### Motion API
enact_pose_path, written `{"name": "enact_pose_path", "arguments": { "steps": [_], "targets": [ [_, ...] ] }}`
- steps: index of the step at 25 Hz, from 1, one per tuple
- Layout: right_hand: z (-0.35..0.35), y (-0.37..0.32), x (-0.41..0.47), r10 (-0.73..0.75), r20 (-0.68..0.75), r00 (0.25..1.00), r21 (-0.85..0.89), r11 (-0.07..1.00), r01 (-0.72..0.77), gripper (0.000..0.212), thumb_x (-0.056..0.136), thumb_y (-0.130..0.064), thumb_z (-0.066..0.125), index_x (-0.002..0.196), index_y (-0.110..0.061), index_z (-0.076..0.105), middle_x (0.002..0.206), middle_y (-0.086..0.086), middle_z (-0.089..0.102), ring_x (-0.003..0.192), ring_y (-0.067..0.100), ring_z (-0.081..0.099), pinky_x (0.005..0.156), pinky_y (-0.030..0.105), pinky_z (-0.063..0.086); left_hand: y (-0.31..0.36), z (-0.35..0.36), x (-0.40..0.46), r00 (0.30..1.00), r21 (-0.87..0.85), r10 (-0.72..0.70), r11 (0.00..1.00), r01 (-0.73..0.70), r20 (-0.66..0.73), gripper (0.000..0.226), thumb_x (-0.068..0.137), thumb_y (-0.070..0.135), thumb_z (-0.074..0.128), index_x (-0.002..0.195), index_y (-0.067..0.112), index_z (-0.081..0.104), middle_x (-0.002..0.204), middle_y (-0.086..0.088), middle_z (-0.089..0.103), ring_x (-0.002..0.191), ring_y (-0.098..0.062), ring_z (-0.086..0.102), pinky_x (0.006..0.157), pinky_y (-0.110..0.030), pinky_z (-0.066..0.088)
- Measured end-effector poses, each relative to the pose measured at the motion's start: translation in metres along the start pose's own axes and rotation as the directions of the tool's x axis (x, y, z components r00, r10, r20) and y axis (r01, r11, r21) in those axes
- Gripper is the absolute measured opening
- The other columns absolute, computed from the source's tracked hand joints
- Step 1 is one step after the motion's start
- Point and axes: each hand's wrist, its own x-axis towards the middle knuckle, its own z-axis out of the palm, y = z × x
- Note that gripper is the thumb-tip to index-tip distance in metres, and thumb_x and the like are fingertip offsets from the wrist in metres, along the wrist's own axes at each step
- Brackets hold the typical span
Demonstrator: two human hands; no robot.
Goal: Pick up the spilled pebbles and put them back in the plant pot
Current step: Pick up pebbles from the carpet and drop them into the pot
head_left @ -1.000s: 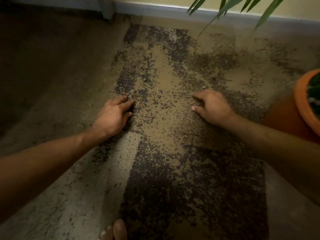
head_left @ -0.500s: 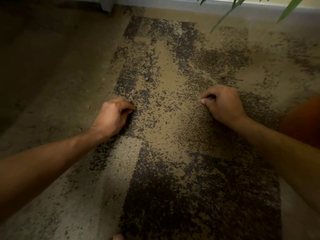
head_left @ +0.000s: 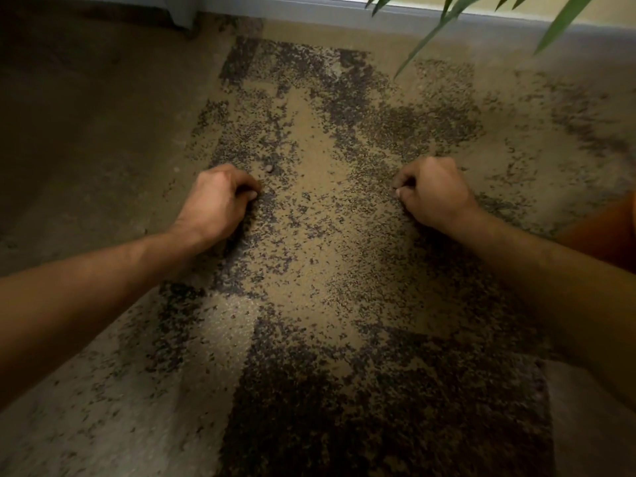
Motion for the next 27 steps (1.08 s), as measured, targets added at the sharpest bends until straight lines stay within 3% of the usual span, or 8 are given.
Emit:
{"name": "enact_pose_path", "arguments": {
  "steps": [4,7,12,17,23,27],
  "targets": [
    [-0.014,0.012,0.005,0.195,-0.193,0.961,0.167,0.972,-0.164,0.020,0.086,-0.008,0.060,0.097,-0.010,0.076,0.093,0.004,0.074,0.083,0.015,0.063,0.076,0.018,0.044,0.011,0.001,0.024,1.000,0.013,0.028,1.000,-0.028,-0.013,0.020,0.090,0.012,0.062,0.108,0.014,0.068,0.110,-0.009,0.065,0.096,-0.018,0.058,0.086,-0.026,0.043],
    [-0.016,0.026,0.015,0.294,-0.206,0.933,0.203,0.946,-0.254,0.022,0.087,-0.011,0.060,0.105,-0.013,0.073,0.102,0.007,0.074,0.094,0.019,0.065,0.084,0.020,0.046,0.017,0.005,0.041,0.994,0.044,0.106,0.993,-0.108,0.029,0.022,0.089,0.009,0.062,0.109,0.015,0.069,0.109,-0.009,0.066,0.100,-0.024,0.060,0.090,-0.031,0.045],
    [-0.014,0.028,0.024,0.170,-0.055,0.984,0.006,0.985,-0.170,0.021,0.090,-0.012,0.061,0.108,-0.012,0.072,0.111,0.015,0.071,0.104,0.031,0.064,0.094,0.032,0.050,0.017,0.006,0.052,0.989,0.116,0.116,0.985,-0.126,0.089,0.026,0.090,0.005,0.057,0.111,0.013,0.069,0.113,-0.014,0.067,0.104,-0.030,0.061,0.096,-0.039,0.048],
    [-0.011,0.023,0.032,0.136,-0.012,0.991,-0.187,0.973,-0.136,0.021,0.086,-0.001,0.054,0.096,-0.012,0.069,0.097,0.019,0.068,0.092,0.038,0.064,0.081,0.038,0.055,0.021,0.003,0.043,0.997,0.058,0.048,0.997,-0.052,0.063,0.028,0.089,0.002,0.057,0.110,0.014,0.070,0.113,-0.012,0.068,0.103,-0.026,0.063,0.097,-0.033,0.047],
    [-0.009,0.009,-0.010,0.047,-0.126,0.991,-0.028,0.998,-0.051,0.010,0.089,-0.007,0.059,0.088,-0.009,0.068,0.087,0.011,0.068,0.076,0.023,0.059,0.067,0.028,0.049,0.043,-0.007,0.011,0.997,-0.071,0.056,0.996,-0.053,0.051,0.020,0.089,0.009,0.063,0.105,0.014,0.072,0.108,-0.005,0.071,0.099,-0.016,0.065,0.094,-0.022,0.044],
    [-0.011,-0.008,-0.059,-0.084,-0.134,0.987,0.009,0.996,0.086,0.009,0.089,-0.009,0.062,0.089,-0.010,0.072,0.088,0.007,0.072,0.075,0.012,0.054,0.071,0.018,0.037,0.074,-0.004,-0.008,0.984,-0.143,0.136,0.983,-0.118,0.119,0.020,0.088,0.013,0.065,0.106,0.019,0.072,0.106,0.001,0.071,0.089,-0.004,0.061,0.087,-0.020,0.047]
  ]
}}
